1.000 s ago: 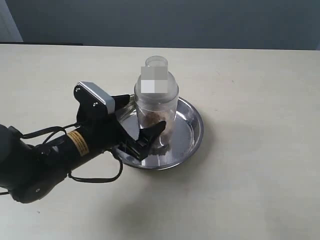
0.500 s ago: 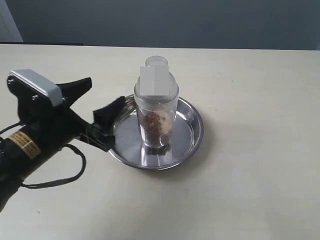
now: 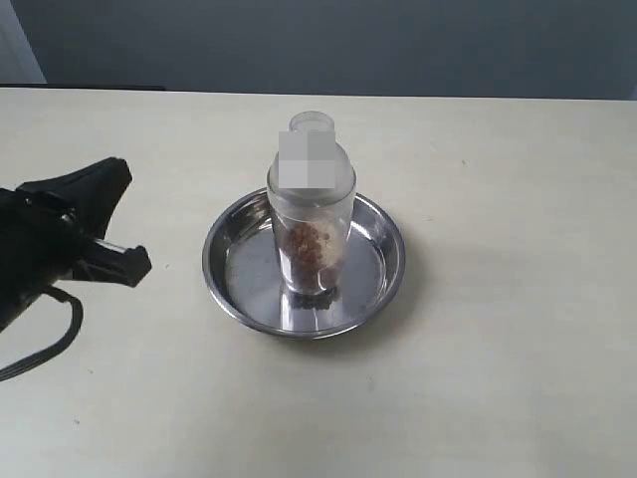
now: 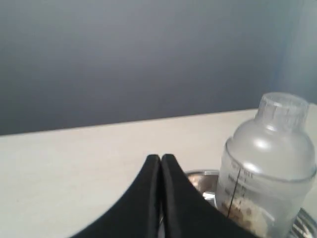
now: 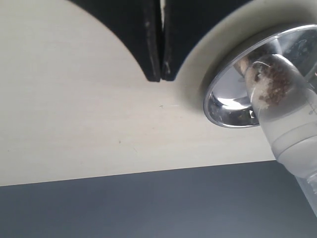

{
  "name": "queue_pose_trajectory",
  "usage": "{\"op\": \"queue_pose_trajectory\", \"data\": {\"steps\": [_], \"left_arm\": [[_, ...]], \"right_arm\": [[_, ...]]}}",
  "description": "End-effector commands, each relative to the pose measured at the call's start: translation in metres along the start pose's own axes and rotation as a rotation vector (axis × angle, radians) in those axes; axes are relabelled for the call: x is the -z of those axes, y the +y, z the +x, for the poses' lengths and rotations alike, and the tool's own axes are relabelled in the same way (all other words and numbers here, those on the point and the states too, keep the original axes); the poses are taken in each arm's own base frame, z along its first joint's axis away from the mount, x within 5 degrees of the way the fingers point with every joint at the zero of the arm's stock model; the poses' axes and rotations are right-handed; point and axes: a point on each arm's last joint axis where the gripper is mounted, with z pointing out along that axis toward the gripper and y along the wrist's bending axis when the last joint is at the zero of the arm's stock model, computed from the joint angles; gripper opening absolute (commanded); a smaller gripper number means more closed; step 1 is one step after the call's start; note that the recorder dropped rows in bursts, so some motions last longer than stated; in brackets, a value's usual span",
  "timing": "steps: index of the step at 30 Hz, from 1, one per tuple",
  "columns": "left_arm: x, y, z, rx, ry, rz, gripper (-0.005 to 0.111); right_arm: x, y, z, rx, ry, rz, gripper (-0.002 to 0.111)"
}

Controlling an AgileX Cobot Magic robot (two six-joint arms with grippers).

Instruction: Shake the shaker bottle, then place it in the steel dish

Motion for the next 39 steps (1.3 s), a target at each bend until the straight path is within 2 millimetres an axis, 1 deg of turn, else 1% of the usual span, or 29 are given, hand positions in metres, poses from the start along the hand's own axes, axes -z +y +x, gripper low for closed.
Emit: {"op": "queue_pose_trajectory", "data": {"steps": [1, 5, 8, 9, 13, 16, 19, 24, 25, 29, 30, 34, 36, 39], "left_arm": [[0.010, 0.001, 0.012, -0.057, 0.190, 0.004, 0.000], [0.012, 0.000, 0.017, -0.052, 0.257, 0.012, 0.000], [0.012, 0.000, 0.017, -0.054, 0.255, 0.012, 0.000], [0.012, 0.001, 0.015, -0.091, 0.238, 0.008, 0.000], [0.011, 0.011, 0.004, -0.461, 0.140, -0.078, 0.000], [0.019, 0.013, -0.009, -0.638, 0.083, -0.100, 0.000], [0.031, 0.012, -0.026, -0.738, -0.012, -0.108, 0.000], [0.055, 0.017, -0.054, -0.700, -0.207, -0.187, 0.000], [0.059, 0.020, -0.056, -0.637, -0.219, -0.198, 0.000], [0.076, 0.035, -0.053, -0.226, -0.160, -0.242, 0.000], [0.079, 0.036, -0.050, -0.183, -0.131, -0.249, 0.000], [0.098, 0.033, -0.035, -0.260, 0.036, -0.203, 0.000], [0.106, 0.031, -0.030, -0.255, 0.080, -0.200, 0.000], [0.117, 0.028, -0.027, -0.247, 0.087, -0.205, 0.000]], "right_arm": [[0.000, 0.000, -0.001, 0.007, -0.012, 0.000, -0.001], [0.000, 0.000, -0.001, 0.007, -0.012, 0.000, -0.001], [0.000, 0.000, -0.001, 0.007, -0.012, 0.000, -0.001], [0.000, 0.000, -0.001, 0.007, -0.012, 0.000, -0.001], [0.000, 0.000, -0.001, 0.007, -0.012, 0.000, -0.001], [0.000, 0.000, -0.001, 0.007, -0.012, 0.000, -0.001], [0.000, 0.000, -0.001, 0.007, -0.012, 0.000, -0.001], [0.000, 0.000, -0.001, 0.007, -0.012, 0.000, -0.001], [0.000, 0.000, -0.001, 0.007, -0.012, 0.000, -0.001], [0.000, 0.000, -0.001, 0.007, -0.012, 0.000, -0.001], [0.000, 0.000, -0.001, 0.007, -0.012, 0.000, -0.001], [0.000, 0.000, -0.001, 0.007, -0.012, 0.000, -0.001], [0.000, 0.000, -0.001, 0.007, -0.012, 0.000, -0.001], [0.000, 0.000, -0.001, 0.007, -0.012, 0.000, -0.001]]}}
